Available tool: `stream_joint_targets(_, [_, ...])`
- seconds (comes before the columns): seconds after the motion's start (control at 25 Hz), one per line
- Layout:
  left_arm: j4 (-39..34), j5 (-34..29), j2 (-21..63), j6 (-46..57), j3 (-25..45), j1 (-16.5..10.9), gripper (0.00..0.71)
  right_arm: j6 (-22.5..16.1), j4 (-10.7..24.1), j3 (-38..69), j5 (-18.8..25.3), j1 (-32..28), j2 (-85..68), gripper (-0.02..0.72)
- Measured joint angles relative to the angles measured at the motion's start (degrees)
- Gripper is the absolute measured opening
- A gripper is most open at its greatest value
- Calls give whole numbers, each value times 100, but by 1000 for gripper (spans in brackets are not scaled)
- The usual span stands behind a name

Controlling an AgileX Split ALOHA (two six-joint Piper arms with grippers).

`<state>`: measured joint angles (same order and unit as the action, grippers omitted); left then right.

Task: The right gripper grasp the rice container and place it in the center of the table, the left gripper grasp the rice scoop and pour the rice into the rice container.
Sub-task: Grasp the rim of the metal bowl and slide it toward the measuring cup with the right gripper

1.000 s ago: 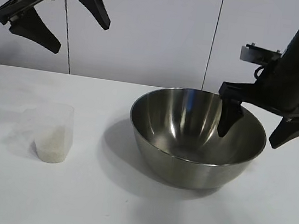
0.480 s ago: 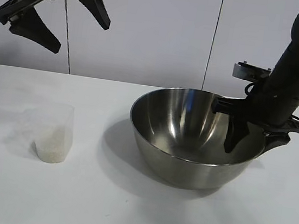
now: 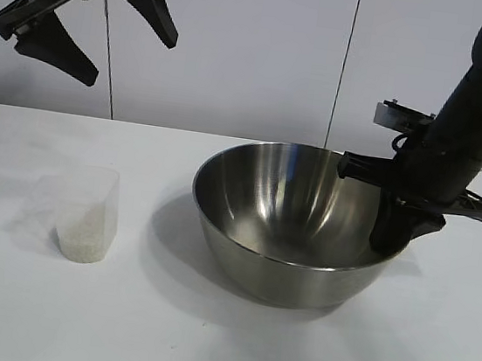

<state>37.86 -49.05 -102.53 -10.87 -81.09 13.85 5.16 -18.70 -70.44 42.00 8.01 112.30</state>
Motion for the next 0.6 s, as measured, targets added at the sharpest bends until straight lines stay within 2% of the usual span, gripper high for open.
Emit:
stream_joint_targets(0.12, [0, 0, 0, 0, 0, 0, 686, 404, -367, 6, 169, -216, -157, 11])
stream_joint_targets(0.2, [0, 4, 0, 0, 0, 0, 686, 526, -509, 6, 169, -289, -348, 11])
stream_joint_targets(0.4, [0, 4, 0, 0, 0, 0, 686, 587, -574, -178, 501, -303, -560, 11])
stream_joint_targets(0.6, [0, 4, 0, 0, 0, 0, 686, 604, -518, -231, 588, 35, -553, 11])
